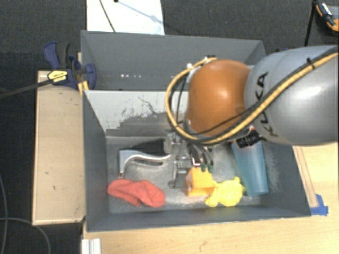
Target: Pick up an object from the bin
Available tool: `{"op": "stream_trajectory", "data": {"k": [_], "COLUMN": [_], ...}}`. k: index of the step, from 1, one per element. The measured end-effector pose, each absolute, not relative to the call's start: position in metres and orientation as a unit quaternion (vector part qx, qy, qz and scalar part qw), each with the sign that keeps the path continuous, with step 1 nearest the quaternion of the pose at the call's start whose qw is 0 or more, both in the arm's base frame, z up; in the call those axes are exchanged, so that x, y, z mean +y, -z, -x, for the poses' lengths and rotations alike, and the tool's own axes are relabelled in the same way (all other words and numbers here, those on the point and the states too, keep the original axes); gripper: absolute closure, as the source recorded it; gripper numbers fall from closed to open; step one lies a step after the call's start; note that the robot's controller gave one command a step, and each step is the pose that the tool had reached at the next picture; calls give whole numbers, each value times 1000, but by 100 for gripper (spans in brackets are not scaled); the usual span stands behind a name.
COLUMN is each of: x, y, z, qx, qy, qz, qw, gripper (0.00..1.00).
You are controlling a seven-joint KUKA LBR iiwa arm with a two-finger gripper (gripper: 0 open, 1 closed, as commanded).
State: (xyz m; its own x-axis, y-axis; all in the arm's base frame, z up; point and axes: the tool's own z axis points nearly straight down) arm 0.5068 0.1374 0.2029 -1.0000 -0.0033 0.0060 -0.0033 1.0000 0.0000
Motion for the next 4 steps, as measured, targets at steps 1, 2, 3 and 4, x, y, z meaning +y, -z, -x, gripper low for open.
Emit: {"op": "stream_trajectory", "data": {"k": [1, 2, 3, 4], "x": [137, 120, 90, 76], "y": [-207, -174, -139, -109], "z": [-509, -509, -509, -487], "qx": [-1000, -999, -993, -991], "qy": [1, 1, 0, 0], "qz": [0, -40, -121, -134], "qw": [-1, -4, -1, -1], "gripper": [0, 0, 0, 0]}}
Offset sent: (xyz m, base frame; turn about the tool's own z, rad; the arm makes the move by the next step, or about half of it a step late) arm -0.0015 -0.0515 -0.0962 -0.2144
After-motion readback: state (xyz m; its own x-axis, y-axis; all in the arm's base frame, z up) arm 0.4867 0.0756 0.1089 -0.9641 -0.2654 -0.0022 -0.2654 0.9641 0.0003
